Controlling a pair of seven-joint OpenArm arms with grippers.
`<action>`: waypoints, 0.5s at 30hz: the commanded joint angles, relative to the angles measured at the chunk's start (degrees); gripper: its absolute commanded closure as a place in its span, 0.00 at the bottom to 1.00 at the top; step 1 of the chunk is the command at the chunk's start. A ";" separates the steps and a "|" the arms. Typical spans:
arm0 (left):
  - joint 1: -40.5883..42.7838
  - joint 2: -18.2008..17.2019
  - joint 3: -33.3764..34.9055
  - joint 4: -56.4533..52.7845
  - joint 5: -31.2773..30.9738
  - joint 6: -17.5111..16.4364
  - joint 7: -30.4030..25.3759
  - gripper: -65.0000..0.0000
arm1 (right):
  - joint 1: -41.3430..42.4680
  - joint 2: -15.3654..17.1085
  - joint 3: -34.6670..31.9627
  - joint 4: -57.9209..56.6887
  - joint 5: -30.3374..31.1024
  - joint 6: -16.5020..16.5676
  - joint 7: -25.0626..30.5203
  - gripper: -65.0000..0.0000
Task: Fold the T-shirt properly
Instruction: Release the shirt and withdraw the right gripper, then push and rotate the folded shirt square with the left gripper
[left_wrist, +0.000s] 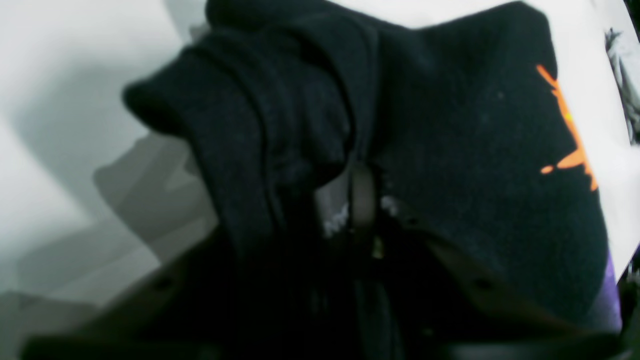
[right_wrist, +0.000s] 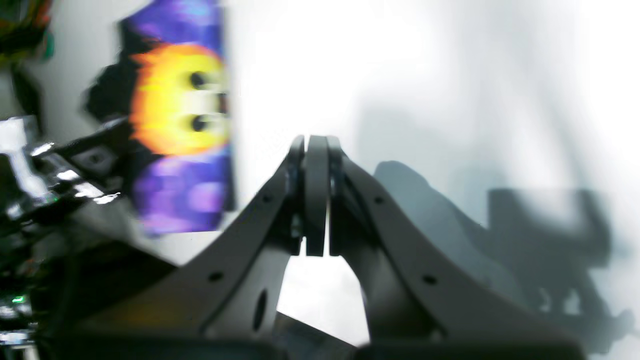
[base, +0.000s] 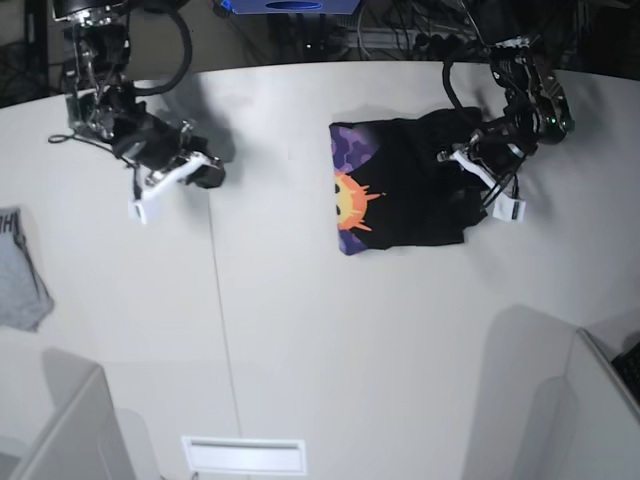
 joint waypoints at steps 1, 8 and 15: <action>-0.34 -1.18 2.12 -0.57 3.77 1.41 2.90 1.00 | -0.28 0.14 2.17 0.97 1.01 2.11 1.16 1.00; -3.68 -8.47 17.24 -0.75 3.77 2.82 2.90 1.00 | -7.05 -0.65 13.42 0.79 1.01 7.65 1.16 1.00; -13.62 -17.35 42.29 -0.75 3.77 2.82 2.90 1.00 | -9.51 -0.74 18.61 0.53 1.01 9.15 1.16 1.00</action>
